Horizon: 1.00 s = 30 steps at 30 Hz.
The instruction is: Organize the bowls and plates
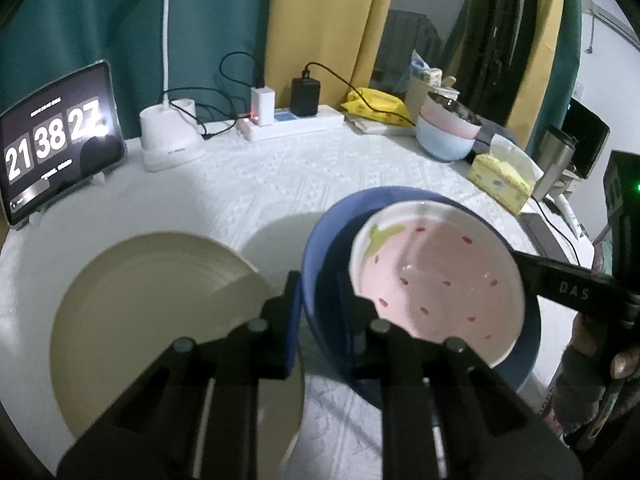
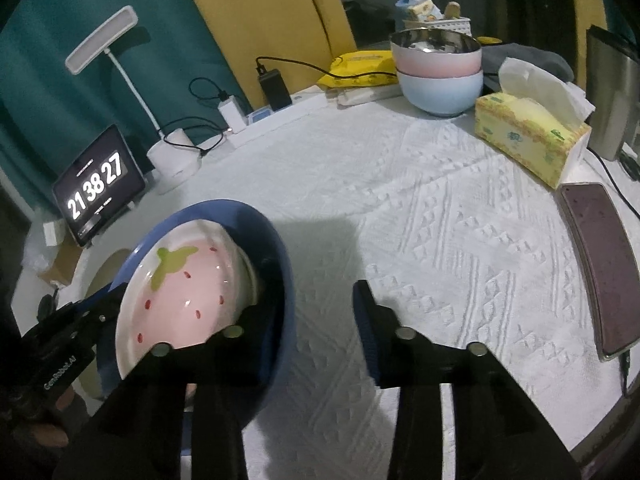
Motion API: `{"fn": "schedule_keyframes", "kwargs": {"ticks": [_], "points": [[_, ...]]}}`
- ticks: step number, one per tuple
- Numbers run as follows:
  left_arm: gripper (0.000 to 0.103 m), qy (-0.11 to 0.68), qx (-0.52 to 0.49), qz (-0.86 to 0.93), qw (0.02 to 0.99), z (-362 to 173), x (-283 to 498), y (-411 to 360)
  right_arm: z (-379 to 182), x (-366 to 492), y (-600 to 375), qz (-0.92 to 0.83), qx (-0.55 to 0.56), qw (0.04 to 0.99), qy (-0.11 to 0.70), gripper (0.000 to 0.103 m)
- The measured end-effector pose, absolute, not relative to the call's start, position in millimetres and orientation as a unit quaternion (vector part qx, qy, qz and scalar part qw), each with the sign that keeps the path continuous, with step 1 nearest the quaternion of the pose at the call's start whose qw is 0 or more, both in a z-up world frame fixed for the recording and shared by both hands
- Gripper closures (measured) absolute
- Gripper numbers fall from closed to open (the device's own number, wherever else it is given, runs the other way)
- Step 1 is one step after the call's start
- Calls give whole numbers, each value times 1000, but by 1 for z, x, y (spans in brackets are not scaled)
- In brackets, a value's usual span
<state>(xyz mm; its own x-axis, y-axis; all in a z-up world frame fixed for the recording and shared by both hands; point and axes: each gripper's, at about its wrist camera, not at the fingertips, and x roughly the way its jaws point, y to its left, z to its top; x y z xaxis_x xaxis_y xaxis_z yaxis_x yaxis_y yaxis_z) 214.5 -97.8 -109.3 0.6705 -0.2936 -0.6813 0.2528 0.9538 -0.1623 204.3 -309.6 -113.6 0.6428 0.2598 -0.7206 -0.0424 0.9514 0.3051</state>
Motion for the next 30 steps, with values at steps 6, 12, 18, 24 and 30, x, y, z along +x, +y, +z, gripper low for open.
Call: {"fn": "schedule_keyframes", "kwargs": {"ticks": [6,12,18,24,30], "points": [[88,376,-23,-150,914,-109,213,-99,-110,204,-295,81,109,902,409,92],[88,376,-23,-150,914,-108,213,-98,-110,204,-297,79,110,902,411,92],[88,375,-23,-151,914,-107,211,-98,-109,202,-296,78,107,902,411,92],[88,375,-26,-156,913,-106,209,-97,-105,196,-298,75,108,904,407,93],[88,373,-29,-160,914,-103,208,-97,-98,191,-298,72,104,908,400,93]]}}
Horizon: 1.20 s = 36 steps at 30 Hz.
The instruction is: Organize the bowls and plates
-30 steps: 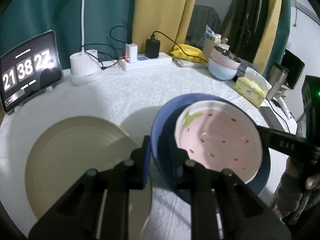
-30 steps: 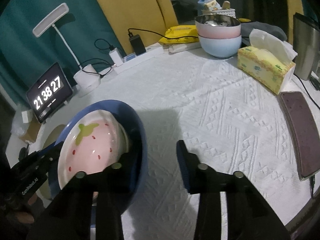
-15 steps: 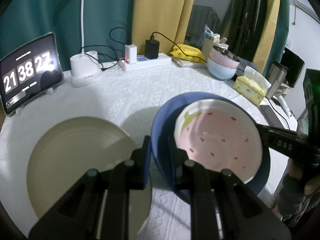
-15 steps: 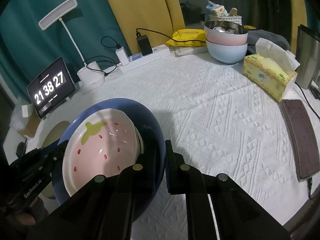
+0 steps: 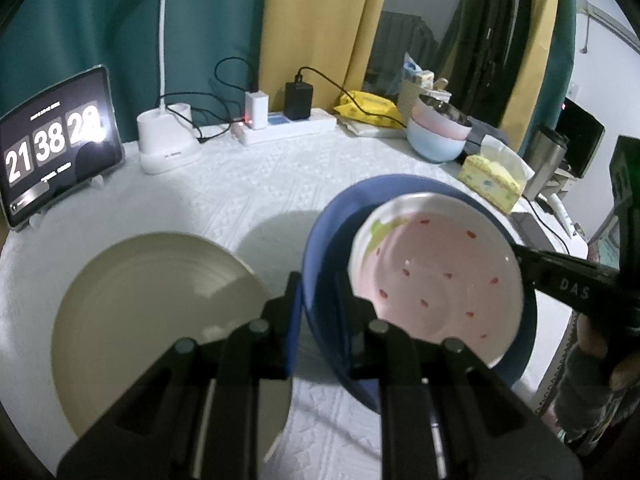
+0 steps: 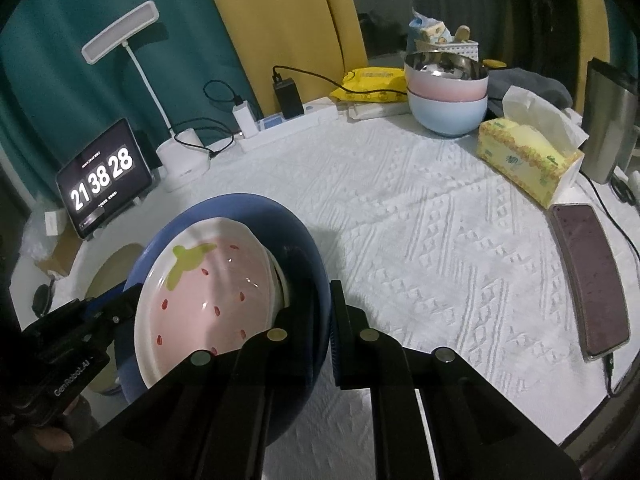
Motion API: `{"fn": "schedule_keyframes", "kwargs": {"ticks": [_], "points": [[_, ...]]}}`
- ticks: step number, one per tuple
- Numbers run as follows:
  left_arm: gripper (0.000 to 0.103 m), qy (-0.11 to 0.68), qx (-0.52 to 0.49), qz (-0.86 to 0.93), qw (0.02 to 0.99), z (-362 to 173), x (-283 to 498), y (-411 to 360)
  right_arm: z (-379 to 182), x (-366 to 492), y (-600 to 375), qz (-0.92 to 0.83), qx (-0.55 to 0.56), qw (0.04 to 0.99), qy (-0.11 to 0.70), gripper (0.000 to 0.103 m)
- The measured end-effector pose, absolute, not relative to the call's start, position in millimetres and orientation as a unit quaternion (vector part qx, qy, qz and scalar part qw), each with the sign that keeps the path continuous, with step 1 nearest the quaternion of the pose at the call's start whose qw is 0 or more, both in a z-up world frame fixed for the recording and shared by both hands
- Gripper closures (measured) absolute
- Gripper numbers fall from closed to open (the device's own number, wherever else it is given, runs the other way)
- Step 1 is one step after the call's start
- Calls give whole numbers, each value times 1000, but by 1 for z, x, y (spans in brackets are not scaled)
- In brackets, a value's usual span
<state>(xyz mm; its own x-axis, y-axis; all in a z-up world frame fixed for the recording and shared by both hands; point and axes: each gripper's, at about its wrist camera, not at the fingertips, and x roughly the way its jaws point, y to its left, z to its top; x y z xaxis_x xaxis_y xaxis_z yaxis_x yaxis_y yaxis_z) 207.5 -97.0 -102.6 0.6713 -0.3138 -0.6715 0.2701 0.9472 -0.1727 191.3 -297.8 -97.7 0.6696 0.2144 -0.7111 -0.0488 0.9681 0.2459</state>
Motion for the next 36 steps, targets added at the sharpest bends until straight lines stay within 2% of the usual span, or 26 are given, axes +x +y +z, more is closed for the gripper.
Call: {"fn": "schedule_keyframes", "kwargs": {"ticks": [36], "points": [[88,320,-52,-164,932,-60,194,-77,-45,181,-285,74,92,927,355,94]]}}
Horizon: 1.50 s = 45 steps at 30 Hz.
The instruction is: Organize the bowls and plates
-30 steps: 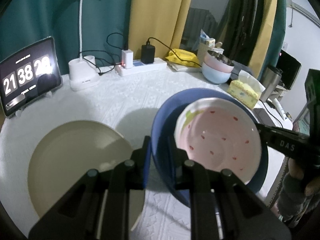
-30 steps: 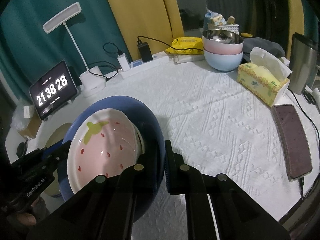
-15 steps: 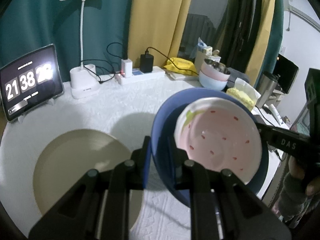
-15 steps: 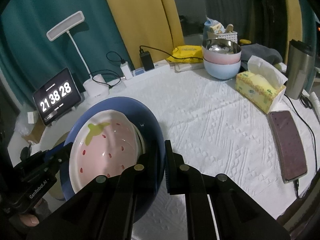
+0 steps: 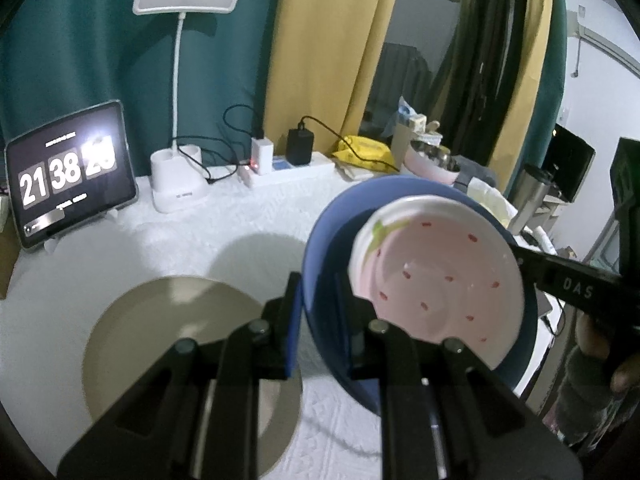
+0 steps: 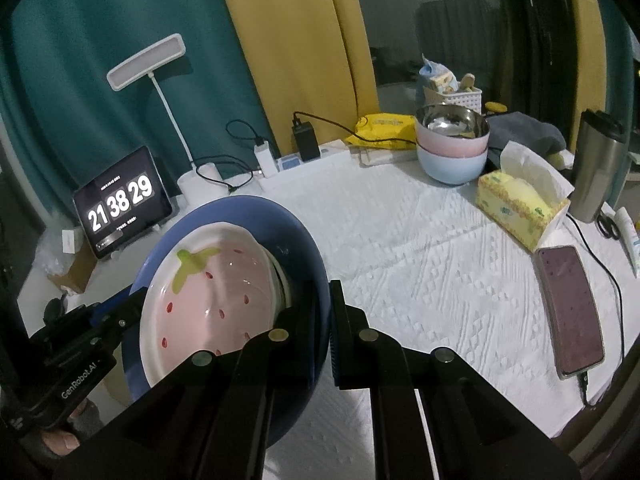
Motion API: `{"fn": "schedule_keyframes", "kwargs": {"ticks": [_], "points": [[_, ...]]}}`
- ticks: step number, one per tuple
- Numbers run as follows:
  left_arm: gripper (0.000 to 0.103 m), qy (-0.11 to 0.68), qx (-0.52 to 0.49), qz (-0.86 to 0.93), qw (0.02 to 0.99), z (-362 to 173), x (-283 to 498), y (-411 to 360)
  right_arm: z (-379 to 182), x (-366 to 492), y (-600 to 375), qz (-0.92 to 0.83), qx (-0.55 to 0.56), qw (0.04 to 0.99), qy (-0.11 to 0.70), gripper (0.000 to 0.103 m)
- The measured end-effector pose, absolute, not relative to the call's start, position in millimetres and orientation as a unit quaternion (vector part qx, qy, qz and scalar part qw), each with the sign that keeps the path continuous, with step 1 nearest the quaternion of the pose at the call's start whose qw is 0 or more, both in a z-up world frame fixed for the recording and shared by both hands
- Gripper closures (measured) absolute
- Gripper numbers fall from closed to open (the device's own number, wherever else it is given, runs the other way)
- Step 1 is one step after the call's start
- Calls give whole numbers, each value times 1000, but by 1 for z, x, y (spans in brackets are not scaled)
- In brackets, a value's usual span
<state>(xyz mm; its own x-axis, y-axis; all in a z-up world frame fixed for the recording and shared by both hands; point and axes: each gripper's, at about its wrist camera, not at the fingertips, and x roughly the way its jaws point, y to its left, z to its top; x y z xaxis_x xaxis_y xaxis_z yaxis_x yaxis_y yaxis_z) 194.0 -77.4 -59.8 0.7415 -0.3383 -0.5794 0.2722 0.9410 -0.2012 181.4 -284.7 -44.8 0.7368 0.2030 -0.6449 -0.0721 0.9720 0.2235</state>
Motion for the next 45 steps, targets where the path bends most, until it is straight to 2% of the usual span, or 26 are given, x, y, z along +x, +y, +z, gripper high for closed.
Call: {"fn": "schedule_keyframes", "kwargs": {"ticks": [24,45], "points": [[88,302,-88,-113,942,-51,179,2,-23,192,-207,122,51,927,350,94],[88,326,-109,-49,938,-77,178,75,-50,219,-125,180,25,904,387,93]]}}
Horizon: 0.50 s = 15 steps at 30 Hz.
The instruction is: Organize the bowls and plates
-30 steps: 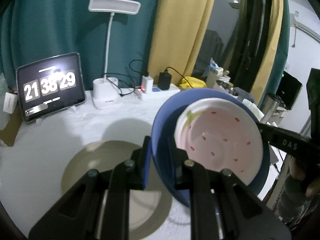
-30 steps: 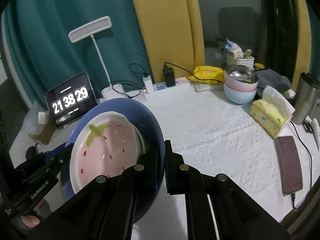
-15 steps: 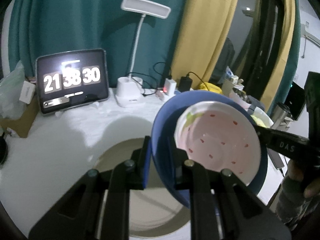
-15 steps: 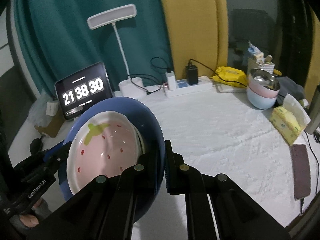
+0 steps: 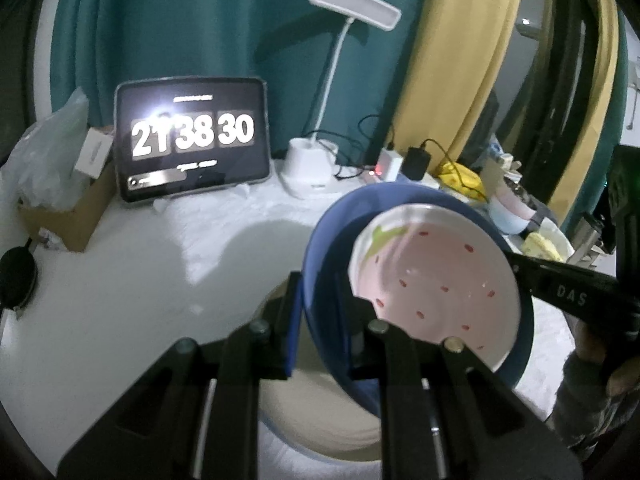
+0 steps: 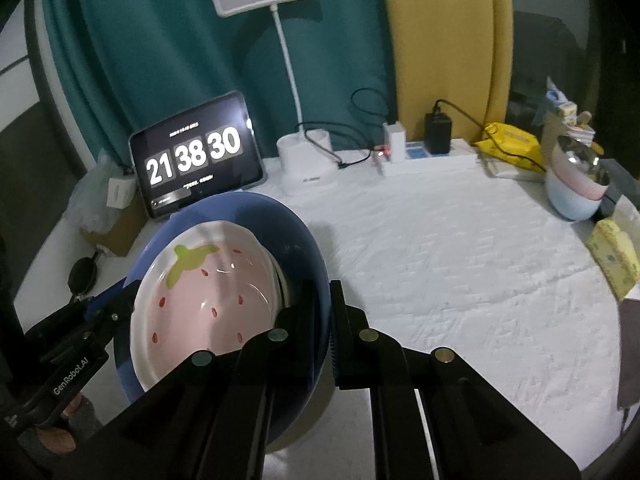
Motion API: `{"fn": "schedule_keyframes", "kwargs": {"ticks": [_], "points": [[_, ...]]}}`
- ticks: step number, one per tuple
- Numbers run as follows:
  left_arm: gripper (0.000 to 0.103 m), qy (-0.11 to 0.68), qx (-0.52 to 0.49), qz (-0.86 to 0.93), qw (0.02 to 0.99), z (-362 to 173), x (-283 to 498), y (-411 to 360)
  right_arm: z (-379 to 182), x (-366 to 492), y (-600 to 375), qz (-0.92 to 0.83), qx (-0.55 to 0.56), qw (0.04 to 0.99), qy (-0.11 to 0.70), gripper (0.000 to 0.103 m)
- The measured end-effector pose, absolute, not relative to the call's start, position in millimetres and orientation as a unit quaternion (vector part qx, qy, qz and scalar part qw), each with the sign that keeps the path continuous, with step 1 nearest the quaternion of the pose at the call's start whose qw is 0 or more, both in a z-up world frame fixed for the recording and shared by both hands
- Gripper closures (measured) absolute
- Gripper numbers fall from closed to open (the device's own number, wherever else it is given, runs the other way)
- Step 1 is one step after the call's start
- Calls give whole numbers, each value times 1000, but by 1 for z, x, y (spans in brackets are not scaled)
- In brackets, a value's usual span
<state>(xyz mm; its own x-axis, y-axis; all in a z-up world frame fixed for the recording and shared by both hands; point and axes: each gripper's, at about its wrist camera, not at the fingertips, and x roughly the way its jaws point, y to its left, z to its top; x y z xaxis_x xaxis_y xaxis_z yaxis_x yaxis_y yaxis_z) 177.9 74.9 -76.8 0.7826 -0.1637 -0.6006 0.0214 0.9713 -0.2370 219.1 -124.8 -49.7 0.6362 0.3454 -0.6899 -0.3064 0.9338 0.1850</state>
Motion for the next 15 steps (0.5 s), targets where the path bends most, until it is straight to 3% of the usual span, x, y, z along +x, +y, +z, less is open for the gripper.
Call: {"fn": "schedule_keyframes", "kwargs": {"ticks": [15], "points": [[88,351,-115,-35,929,-96,185,86,-76,236,-108,197,25,887,417,93]]}}
